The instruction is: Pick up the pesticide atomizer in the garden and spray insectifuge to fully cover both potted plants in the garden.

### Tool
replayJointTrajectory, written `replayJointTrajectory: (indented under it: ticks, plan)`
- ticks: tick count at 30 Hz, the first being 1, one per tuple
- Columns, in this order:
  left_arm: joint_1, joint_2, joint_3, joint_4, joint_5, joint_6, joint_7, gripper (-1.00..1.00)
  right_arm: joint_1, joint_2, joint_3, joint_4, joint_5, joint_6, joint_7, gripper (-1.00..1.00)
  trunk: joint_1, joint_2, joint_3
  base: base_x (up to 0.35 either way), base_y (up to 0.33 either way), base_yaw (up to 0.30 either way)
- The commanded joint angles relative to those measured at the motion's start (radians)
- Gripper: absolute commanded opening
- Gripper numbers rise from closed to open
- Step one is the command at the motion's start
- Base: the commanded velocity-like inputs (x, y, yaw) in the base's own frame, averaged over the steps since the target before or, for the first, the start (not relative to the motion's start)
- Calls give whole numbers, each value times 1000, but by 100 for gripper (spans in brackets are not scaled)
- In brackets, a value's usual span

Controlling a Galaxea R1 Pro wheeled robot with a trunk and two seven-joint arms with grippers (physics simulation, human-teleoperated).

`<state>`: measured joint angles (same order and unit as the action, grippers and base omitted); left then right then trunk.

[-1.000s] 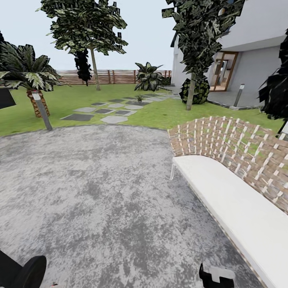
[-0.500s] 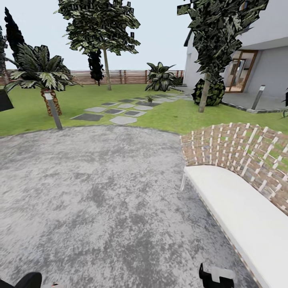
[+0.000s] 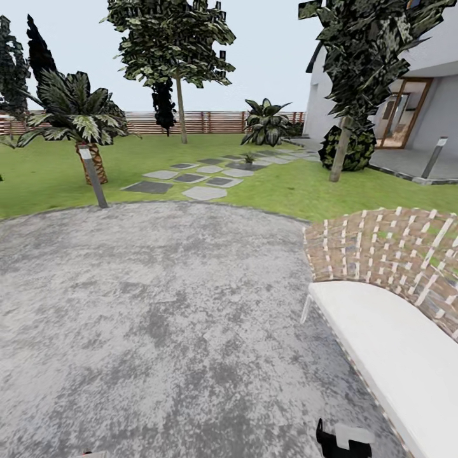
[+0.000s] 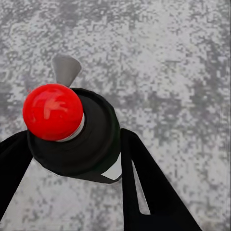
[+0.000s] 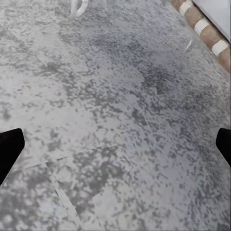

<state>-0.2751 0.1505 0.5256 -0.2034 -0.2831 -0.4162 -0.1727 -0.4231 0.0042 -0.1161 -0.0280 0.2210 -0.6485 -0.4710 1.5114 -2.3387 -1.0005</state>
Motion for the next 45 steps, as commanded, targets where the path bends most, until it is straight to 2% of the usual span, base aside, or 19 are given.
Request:
replayJointTrajectory:
  ticks: [1,7,26,34,38,45]
  plan:
    - [-1,0,9,1,-7,-3,-5,-100,0,0,-8,0,11,-2,-5,100,0,0,-1,340,0,273]
    - [-1,0,9,1,-7,-4,-5,-100,0,0,-8,0,11,-2,-5,100,0,0,-1,340,0,210]
    - [-1,0,9,1,-6,-3,-5,-100,0,0,-8,0,11,-2,-5,100,0,0,-1,340,0,5]
    - [-1,0,9,1,-6,-3,-5,-100,0,0,-8,0,11,-2,-5,100,0,0,-1,340,0,174]
    - [-1,0,8,1,-6,-4,-5,-100,1,-10,-8,0,13,-2,-3,100,0,0,-1,340,0,18]
    - [-1,0,8,1,-6,-4,-5,-100,2,-10,-8,0,12,-2,-4,100,0,0,-1,340,0,1]
